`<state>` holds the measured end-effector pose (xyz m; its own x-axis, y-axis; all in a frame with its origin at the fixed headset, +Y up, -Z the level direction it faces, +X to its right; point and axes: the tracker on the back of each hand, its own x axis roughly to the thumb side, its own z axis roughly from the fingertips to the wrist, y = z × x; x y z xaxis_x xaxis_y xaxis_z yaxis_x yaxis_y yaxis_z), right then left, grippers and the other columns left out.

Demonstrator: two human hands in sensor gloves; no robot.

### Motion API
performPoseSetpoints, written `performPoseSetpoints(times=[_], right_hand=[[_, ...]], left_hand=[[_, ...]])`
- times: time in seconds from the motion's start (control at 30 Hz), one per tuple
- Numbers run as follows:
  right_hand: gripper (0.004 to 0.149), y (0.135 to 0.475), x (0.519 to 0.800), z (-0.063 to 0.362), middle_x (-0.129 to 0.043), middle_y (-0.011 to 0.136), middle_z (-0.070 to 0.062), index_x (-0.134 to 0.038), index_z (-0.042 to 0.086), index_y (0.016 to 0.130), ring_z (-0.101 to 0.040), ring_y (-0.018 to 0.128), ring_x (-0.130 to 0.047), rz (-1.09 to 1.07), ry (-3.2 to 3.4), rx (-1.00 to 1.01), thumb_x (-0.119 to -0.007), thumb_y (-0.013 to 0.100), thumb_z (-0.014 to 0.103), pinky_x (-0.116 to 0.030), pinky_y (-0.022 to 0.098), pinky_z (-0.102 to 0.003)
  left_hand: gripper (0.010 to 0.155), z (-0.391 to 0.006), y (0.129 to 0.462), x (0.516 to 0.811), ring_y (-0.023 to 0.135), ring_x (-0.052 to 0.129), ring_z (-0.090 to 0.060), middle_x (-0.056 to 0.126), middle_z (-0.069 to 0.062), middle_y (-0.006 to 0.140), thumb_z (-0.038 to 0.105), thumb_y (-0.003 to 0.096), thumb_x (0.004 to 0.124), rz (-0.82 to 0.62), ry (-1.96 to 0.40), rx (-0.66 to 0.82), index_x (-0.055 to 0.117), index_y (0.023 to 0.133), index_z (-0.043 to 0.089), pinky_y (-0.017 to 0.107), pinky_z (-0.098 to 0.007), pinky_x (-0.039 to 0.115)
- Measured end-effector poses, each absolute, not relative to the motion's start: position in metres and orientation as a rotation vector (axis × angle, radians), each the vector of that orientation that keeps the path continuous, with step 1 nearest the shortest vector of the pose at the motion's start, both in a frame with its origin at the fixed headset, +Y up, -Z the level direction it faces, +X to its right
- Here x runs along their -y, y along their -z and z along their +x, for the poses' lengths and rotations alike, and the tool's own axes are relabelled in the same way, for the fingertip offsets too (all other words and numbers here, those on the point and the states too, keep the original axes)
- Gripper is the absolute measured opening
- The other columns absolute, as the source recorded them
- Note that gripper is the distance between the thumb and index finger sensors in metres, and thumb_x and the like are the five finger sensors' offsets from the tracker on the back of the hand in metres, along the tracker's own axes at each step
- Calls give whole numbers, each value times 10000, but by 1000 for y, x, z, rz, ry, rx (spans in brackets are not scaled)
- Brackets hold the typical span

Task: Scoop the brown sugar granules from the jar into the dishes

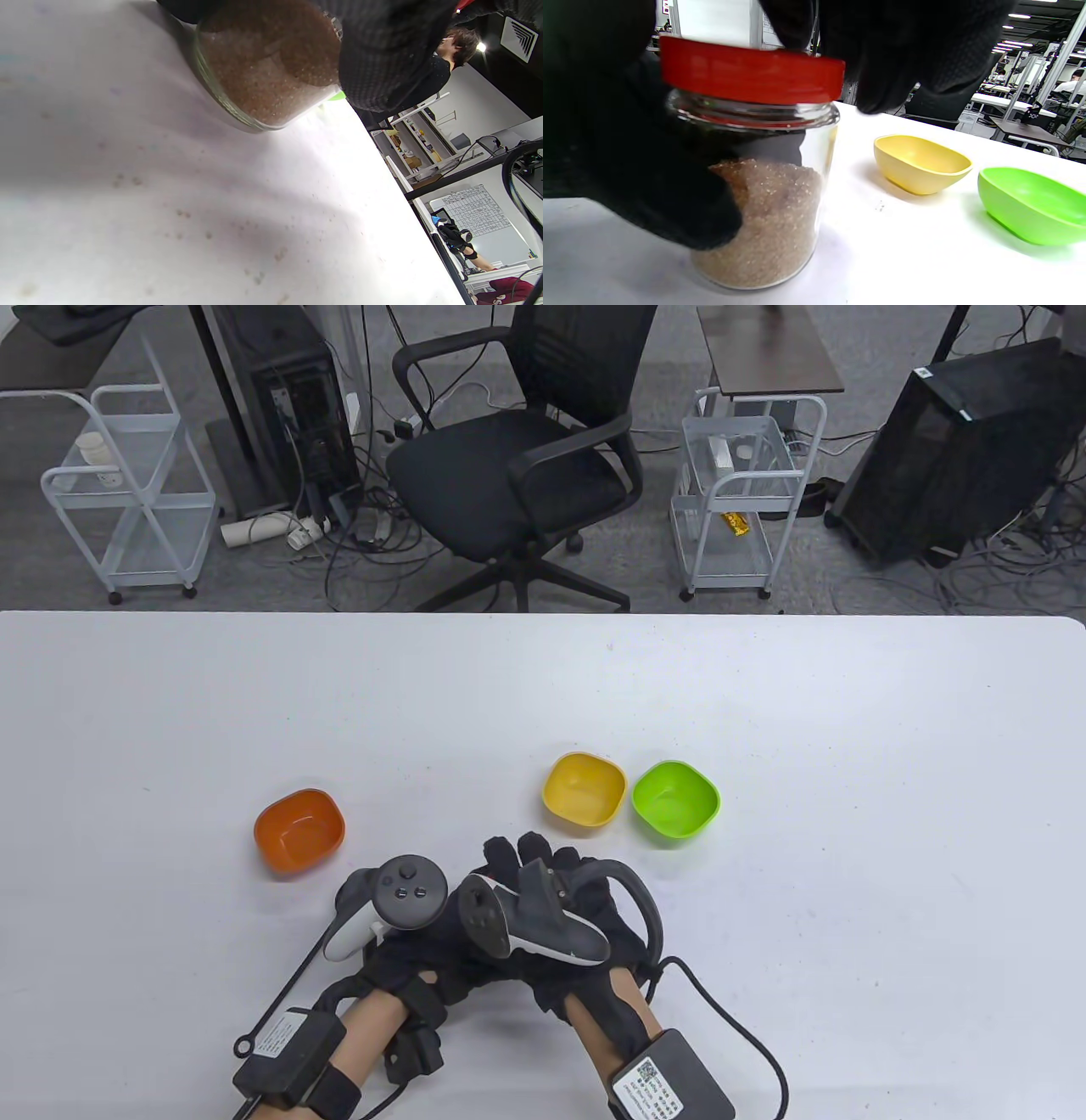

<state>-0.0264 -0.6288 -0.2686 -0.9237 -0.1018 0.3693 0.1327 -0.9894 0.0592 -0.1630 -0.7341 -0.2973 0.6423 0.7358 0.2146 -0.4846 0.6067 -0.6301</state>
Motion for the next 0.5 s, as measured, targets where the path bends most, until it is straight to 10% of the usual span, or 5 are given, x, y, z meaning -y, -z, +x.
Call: performPoseSetpoints(times=[0.5], right_hand=[[782,269,633,-24,-401,1251,-171,-350,167,1153,-557,1040,-574,-872,2948,401,-750,533,428,-554,750,-713]], left_hand=[[1130,-163,297,734,1265,482,-331,333,-67,1291,599,520,959,-569,-738,487,143,1188,193,913,-484,527]])
